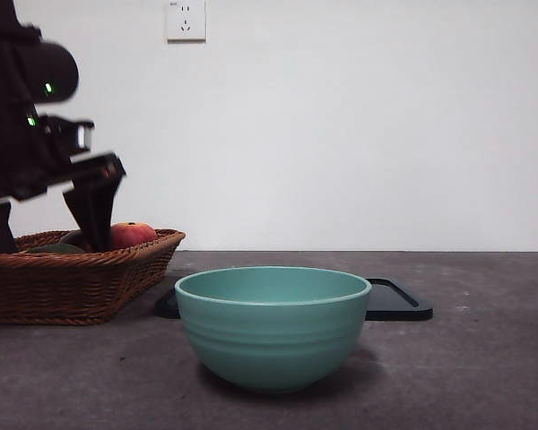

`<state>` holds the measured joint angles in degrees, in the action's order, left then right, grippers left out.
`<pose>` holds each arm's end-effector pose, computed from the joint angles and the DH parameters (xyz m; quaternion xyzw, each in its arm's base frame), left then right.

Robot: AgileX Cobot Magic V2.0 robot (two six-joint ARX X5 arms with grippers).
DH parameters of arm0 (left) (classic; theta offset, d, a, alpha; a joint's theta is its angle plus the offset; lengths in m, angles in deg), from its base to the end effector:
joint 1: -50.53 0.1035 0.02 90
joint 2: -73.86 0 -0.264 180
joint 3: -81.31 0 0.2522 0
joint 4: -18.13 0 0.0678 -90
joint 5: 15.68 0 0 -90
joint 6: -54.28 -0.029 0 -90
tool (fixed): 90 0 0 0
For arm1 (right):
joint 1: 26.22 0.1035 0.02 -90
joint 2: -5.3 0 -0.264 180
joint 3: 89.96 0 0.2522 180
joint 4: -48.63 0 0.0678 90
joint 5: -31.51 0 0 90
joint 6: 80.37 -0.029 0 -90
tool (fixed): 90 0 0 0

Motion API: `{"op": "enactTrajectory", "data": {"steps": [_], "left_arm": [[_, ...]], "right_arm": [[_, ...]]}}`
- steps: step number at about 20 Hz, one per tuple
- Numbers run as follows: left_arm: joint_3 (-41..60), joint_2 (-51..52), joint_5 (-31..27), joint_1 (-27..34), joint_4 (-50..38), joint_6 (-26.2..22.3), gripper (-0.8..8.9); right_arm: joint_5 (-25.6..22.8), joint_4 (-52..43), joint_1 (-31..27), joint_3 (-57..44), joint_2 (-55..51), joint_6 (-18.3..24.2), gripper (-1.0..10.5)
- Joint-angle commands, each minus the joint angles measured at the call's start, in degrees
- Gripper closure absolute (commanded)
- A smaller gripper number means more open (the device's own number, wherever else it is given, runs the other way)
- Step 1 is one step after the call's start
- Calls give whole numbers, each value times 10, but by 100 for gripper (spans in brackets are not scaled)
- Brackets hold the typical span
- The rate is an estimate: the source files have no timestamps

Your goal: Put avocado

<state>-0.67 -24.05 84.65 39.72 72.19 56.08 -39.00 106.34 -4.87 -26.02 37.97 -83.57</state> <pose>0.3249 -0.0673 0.2053 -0.0102 0.5758 -0.1412 0.8052 0.0882 0.0449 0.3346 0.0218 0.2381 0.3331 0.9121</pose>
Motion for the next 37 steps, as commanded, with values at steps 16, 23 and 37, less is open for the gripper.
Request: {"op": "enactTrajectory", "data": {"steps": [16, 23, 37], "left_arm": [[-53, 145, 50, -109, 100, 68, 629], [-53, 132, 50, -307, 79, 84, 629], [-53, -45, 2, -398, 8, 98, 630]], "right_arm": [[0, -6, 3, 9, 2, 2, 392], [0, -6, 3, 9, 2, 2, 392], [0, -6, 3, 9, 2, 2, 392]]}}
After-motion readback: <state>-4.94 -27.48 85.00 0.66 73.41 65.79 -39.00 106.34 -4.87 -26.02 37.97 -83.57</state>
